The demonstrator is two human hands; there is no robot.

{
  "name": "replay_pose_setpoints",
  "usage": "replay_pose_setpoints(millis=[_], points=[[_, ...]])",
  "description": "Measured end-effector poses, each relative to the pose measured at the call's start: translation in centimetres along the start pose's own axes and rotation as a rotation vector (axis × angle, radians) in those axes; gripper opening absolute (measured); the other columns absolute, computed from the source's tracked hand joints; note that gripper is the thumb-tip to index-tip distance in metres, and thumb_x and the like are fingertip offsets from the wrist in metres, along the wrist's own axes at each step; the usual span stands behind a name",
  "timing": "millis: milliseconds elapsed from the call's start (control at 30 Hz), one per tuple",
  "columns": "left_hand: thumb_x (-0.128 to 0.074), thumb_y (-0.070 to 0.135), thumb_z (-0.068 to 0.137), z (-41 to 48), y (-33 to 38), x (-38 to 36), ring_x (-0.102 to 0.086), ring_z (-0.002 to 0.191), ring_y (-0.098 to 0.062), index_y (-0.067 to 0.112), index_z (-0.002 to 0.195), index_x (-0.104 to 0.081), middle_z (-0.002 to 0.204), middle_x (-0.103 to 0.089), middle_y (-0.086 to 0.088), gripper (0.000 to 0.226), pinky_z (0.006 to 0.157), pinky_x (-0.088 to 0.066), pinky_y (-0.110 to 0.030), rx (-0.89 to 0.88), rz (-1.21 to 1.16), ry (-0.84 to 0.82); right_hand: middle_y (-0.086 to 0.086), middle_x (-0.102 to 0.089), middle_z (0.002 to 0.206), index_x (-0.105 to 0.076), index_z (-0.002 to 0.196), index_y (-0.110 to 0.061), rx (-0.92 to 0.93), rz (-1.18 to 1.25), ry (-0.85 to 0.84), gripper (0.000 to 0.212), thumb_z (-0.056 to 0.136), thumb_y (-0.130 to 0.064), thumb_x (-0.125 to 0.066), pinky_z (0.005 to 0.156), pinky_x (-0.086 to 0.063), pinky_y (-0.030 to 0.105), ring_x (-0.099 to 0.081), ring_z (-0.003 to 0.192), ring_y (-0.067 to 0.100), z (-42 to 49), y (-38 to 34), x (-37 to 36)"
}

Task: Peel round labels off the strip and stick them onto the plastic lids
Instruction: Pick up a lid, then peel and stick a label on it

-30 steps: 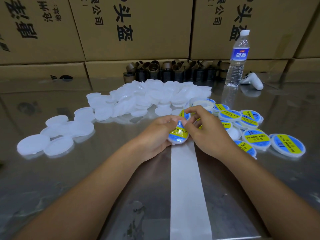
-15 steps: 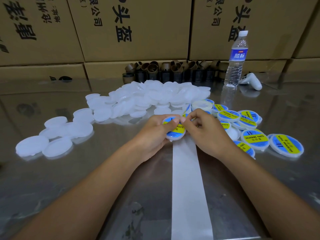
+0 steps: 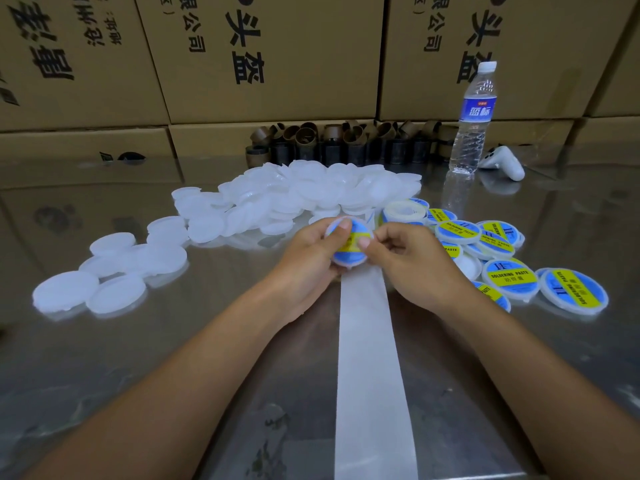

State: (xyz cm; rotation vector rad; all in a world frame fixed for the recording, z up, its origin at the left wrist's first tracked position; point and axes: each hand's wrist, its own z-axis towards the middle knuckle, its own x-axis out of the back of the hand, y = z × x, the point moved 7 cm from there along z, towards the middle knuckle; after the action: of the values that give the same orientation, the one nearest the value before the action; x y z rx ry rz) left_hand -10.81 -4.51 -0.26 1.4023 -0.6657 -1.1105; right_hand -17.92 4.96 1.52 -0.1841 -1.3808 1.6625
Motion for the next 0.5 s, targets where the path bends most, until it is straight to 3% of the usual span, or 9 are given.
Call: replay_pose_setpoints(millis=[100,200,300,400,500], points=[[-0.05,0.009,0.097,-0.21,-0.05,-0.22,-0.066,0.082,-0.013,0.004,0.115,-0.059,0.097,-0.068,-0.008,0.021,0.075,-0.054,-0.02,-0.016,0.091,-0.033,-0.004,-0.055,0.059,-0.057,0.067,-0.019,-0.026,0.039,0.105,0.027,0.093,-0.024,-0.057,0.056,-0.037,0.025,-0.042,0.046,0.0,0.15,0.15,0.93],[-0.052,0.0,0.094,-0.22,0.04,-0.06,-0.062,0.07,-0.009,0.004,0.112,-0.06,0.088,-0.066,-0.006,0.02,0.074,-0.053,-0.021,-0.044,0.135,-0.03,-0.005,-0.06,0.062,-0.059,0.074,-0.02,-0.051,0.083,0.134,0.019,0.092,-0.027,-0.059,0.061,-0.041,0.028,-0.046,0.046,-0.001,0.19,0.33,1.12],[-0.053,-0.001,0.093,-0.17,0.18,0.11,-0.063,0.068,-0.007,-0.001,0.116,-0.059,0.085,-0.067,-0.004,0.024,0.072,-0.052,-0.019,-0.065,0.14,-0.019,-0.001,-0.061,0.066,-0.058,0.082,-0.024,-0.029,0.098,0.103,0.009,0.086,-0.025,-0.067,0.062,-0.041,0.033,-0.046,0.054,0.01,0.11,0.06,0.84],[-0.053,0.0,0.094,-0.13,0.32,0.26,-0.065,0.07,-0.007,0.0,0.114,-0.06,0.087,-0.069,-0.005,0.022,0.073,-0.054,-0.018,-0.077,0.127,-0.009,0.001,-0.061,0.072,-0.058,0.088,-0.028,0.007,0.094,0.103,0.018,0.082,-0.017,-0.071,0.062,-0.041,0.033,-0.044,0.056,0.013,0.06,-0.32,0.91],[-0.048,0.005,0.098,0.01,0.21,0.35,-0.069,0.073,-0.009,0.005,0.11,-0.062,0.088,-0.072,-0.004,0.018,0.073,-0.054,-0.019,-0.054,0.088,0.004,0.0,-0.058,0.071,-0.056,0.106,-0.023,0.018,0.106,0.131,0.028,0.084,-0.011,-0.069,0.059,-0.041,0.028,-0.044,0.055,0.012,0.0,-0.44,1.1]])
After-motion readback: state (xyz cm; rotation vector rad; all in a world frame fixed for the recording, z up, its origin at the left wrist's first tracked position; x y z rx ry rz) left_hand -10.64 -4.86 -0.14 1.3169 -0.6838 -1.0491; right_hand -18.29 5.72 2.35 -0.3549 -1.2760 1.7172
